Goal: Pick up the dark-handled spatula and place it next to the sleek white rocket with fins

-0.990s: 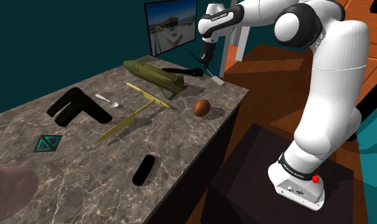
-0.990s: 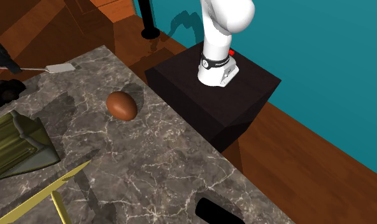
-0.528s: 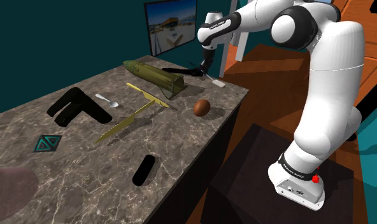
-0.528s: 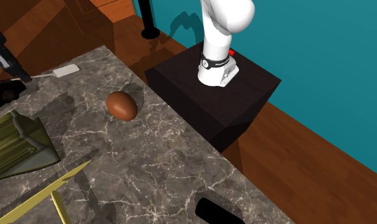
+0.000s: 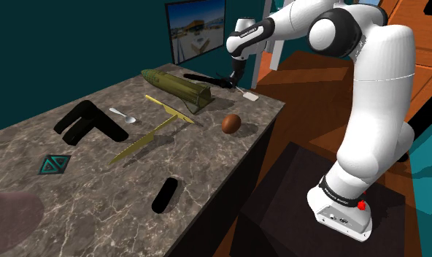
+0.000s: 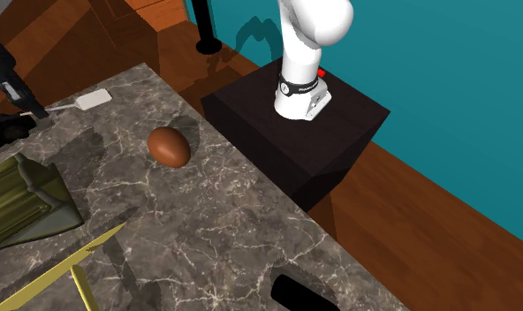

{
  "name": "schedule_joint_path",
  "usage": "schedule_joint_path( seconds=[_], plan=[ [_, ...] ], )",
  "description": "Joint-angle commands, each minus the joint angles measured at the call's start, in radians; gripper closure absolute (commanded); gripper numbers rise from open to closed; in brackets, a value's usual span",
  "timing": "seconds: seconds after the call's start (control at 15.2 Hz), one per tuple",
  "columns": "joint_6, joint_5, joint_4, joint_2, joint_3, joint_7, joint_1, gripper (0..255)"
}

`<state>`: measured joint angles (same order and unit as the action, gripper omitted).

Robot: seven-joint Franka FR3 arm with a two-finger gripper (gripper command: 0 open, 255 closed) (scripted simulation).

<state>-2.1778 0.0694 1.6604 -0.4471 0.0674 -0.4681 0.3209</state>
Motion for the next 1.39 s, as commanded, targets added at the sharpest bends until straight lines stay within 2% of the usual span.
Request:
schedule_joint_path(
  seconds=[0.0, 0.13, 0.2, 0.53, 0.79, 1.32],
  plan=[
    [0.001, 0.0, 0.005, -0.006, -0.001, 0.0, -0.001, 255],
    [0.001, 0.0, 0.005, -0.006, -0.001, 0.0, -0.001, 255],
    [0.003, 0.0, 0.001, -0.008, -0.001, 0.002, -0.002, 0],
    [0.001, 0.0, 0.005, -0.006, -0.001, 0.0, -0.001, 0],
    [0.103, -0.006, -0.041, 0.05, 0.003, 0.004, -0.001, 0],
    [0.103, -0.006, -0.041, 0.05, 0.002, 0.004, -0.001, 0]
  ],
)
